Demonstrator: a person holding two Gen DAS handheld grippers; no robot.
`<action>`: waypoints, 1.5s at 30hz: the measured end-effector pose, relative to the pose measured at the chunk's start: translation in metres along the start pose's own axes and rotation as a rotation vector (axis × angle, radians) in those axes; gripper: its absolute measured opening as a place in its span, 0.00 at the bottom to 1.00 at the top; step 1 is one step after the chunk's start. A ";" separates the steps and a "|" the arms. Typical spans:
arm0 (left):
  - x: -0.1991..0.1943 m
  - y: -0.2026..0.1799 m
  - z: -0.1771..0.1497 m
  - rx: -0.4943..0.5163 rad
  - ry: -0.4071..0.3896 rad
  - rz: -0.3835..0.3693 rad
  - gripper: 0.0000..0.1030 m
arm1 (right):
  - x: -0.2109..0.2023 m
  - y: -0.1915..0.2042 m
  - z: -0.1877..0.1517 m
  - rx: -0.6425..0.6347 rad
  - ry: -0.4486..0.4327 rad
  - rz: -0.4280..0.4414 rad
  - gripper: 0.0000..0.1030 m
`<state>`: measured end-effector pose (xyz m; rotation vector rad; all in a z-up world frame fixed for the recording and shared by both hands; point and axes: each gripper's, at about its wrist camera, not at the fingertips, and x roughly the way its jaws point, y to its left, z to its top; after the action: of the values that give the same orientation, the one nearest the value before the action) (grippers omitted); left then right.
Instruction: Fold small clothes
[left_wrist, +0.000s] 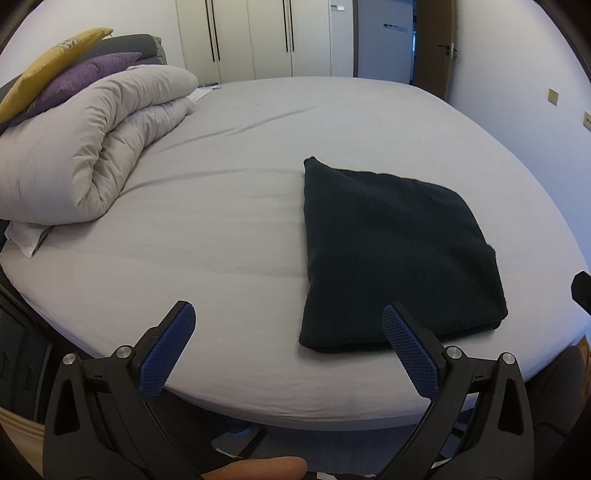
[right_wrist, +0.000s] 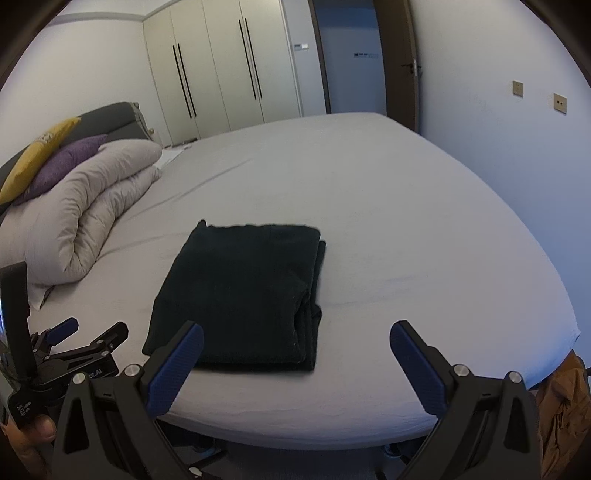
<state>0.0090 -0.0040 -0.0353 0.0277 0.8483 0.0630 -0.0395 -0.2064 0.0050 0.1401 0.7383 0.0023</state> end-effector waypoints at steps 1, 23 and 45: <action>0.002 0.001 0.000 0.000 0.004 0.000 1.00 | 0.001 0.001 -0.001 -0.003 0.006 0.000 1.00; 0.029 0.002 -0.008 -0.013 0.067 -0.016 1.00 | 0.025 0.004 -0.012 -0.029 0.104 -0.010 1.00; 0.034 0.002 -0.010 -0.017 0.079 -0.019 1.00 | 0.032 0.004 -0.018 -0.023 0.133 -0.009 1.00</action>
<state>0.0238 0.0007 -0.0678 0.0011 0.9264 0.0533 -0.0272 -0.1986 -0.0291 0.1151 0.8710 0.0116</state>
